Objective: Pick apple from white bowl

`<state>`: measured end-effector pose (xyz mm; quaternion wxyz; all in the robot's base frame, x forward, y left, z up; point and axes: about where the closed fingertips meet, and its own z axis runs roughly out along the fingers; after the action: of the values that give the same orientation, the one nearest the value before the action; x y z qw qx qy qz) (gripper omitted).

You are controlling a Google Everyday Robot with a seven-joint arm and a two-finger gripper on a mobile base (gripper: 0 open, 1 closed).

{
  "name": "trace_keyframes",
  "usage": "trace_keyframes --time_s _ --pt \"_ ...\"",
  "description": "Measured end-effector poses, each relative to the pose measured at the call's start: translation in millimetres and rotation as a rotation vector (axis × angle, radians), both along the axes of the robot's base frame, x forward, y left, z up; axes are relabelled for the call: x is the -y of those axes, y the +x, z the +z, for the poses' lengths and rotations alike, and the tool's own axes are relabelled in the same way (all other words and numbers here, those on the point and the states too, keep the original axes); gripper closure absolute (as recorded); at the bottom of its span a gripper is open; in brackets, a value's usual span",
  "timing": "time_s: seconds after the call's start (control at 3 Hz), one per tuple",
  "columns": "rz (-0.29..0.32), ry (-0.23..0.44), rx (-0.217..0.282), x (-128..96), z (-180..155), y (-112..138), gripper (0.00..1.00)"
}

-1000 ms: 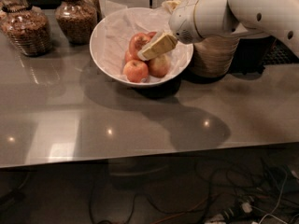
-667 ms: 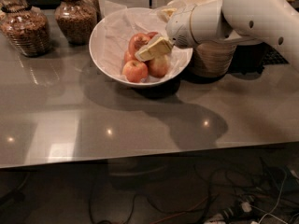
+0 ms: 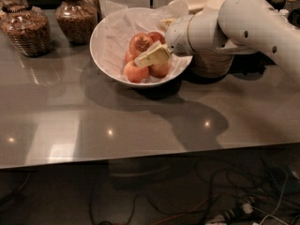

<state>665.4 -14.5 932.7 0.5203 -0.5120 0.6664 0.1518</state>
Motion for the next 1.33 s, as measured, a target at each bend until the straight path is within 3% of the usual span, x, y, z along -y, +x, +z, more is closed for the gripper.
trace_keyframes --time_s 0.67,1.33 --pt "0.007 0.021 -0.023 -8.6 -14.0 9.5 0.24" --pt "0.034 0.034 -0.037 -24.5 -23.8 26.5 0.32"
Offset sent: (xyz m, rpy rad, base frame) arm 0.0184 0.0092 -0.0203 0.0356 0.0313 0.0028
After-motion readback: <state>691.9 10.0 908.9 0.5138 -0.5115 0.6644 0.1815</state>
